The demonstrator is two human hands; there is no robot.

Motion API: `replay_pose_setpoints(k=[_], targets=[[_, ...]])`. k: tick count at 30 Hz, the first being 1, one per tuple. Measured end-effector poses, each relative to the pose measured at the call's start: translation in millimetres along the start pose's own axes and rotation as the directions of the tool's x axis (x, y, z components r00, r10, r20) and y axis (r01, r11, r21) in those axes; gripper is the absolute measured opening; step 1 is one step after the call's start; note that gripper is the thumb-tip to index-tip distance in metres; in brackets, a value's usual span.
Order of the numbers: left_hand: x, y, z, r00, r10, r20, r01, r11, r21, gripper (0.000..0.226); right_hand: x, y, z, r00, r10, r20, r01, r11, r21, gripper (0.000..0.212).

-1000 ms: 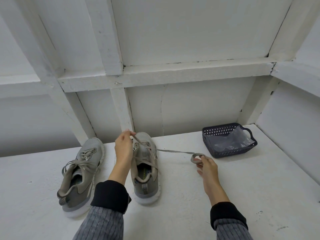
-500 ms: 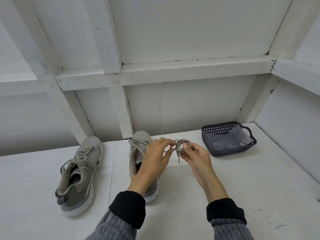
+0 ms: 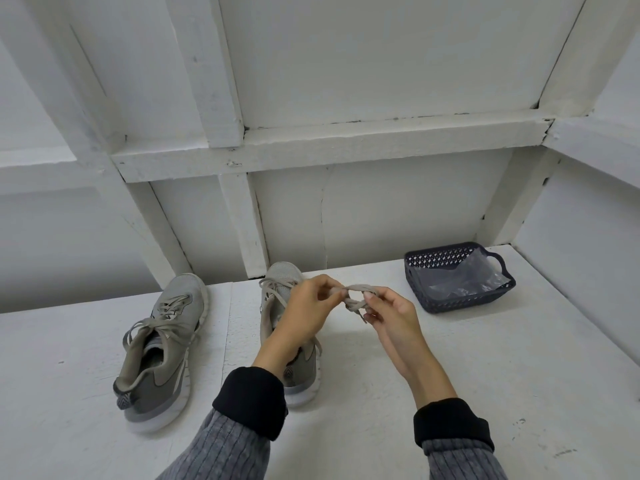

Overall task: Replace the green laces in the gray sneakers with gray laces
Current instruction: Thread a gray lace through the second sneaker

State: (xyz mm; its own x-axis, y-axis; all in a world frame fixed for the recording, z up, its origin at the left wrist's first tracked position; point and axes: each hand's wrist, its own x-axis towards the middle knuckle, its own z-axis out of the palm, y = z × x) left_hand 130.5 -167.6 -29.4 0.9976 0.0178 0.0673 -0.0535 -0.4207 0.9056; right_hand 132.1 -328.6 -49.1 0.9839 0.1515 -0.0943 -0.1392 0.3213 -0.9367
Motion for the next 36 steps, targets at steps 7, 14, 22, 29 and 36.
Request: replay_pose_setpoints(k=[7, 14, 22, 29, 36], targets=[[2, 2, -4, 0.977, -0.207, 0.044, 0.203, 0.854, -0.479, 0.026, -2, 3, -1, 0.998, 0.062, -0.003, -0.062, 0.997, 0.043, 0.021], [8, -6, -20, 0.921, -0.329, -0.208, 0.169, 0.82, -0.547, 0.03, 6, 14, -16, 0.967, 0.146, -0.21, -0.121, 0.985, 0.125, 0.018], [2, 3, -26, 0.999, -0.04, 0.024, 0.043, 0.989, -0.139, 0.029, 13, 19, 4, 0.994, -0.1, 0.033, 0.105, 0.903, -0.417, 0.029], [2, 19, -34, 0.993, -0.038, -0.114, 0.006, 0.965, -0.264, 0.032, 33, 39, 19, 0.969, -0.167, 0.182, 0.246, 0.62, -0.745, 0.024], [2, -17, -30, 0.863, -0.336, -0.377, 0.167, 0.894, -0.415, 0.036, 22, 35, 0, 0.986, -0.015, 0.167, 0.12, 0.756, -0.643, 0.023]])
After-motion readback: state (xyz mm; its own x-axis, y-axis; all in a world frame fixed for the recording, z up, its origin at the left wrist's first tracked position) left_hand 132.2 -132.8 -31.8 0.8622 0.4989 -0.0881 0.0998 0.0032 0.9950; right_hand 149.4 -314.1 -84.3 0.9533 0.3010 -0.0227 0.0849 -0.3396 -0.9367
